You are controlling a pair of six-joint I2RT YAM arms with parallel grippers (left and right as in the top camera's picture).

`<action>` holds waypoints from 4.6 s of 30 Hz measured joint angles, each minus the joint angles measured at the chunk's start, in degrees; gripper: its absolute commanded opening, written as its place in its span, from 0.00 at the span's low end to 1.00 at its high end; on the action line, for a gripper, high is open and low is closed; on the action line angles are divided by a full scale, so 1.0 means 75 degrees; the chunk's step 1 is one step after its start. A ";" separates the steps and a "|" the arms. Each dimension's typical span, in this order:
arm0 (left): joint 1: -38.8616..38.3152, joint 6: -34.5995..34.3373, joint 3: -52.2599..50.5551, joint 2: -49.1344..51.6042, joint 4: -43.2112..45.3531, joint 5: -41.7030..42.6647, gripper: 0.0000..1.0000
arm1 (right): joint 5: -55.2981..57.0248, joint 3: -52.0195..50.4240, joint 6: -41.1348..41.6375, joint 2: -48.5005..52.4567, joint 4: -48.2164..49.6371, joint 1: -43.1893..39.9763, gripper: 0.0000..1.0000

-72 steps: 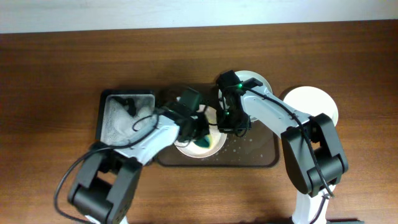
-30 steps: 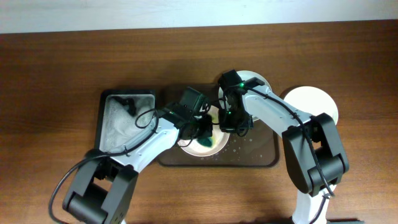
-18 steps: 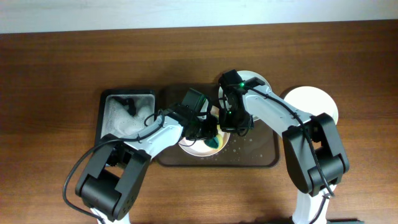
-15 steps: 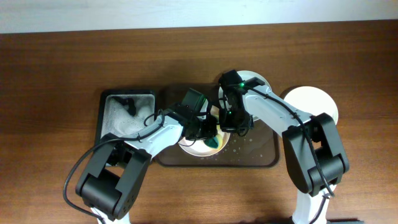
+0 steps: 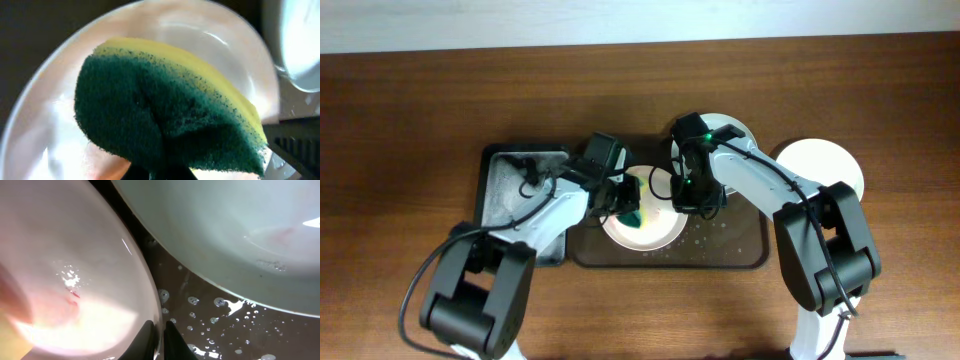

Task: Clean dirty plates on tray and stack at the side

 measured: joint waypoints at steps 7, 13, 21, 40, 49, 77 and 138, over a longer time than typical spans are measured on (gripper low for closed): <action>0.0210 0.0466 0.0000 -0.1373 -0.0828 -0.0064 0.00 | -0.0026 0.0003 -0.0050 0.0000 0.0006 0.0000 0.04; 0.0755 0.0667 -0.0003 -0.1708 -0.1285 -0.0265 0.00 | -0.0017 0.0000 -0.0050 0.0000 0.0003 0.0000 0.04; 0.0793 0.0720 -0.0003 -0.1711 -0.1341 -0.0198 0.00 | -0.1172 0.0000 -0.1679 0.0000 0.0446 0.0006 0.34; -0.0169 -0.0096 -0.0003 -0.0446 0.0064 0.0000 0.01 | -0.2352 0.0000 -0.1154 0.0000 0.0402 -0.1201 0.38; -0.0676 -0.0411 0.0000 0.0495 0.0667 0.0242 0.00 | -0.2518 0.0000 -0.1058 0.0000 0.0338 -0.1209 0.38; -0.0079 0.0440 0.0460 -0.0638 -0.0682 -0.1037 0.00 | -0.2518 0.0000 -0.1052 0.0000 0.0210 -0.1209 0.40; -0.0163 -0.1708 0.0589 0.0431 -0.1448 -0.1609 0.00 | -0.0358 0.0000 -0.0816 0.0000 -0.0405 -0.0437 0.50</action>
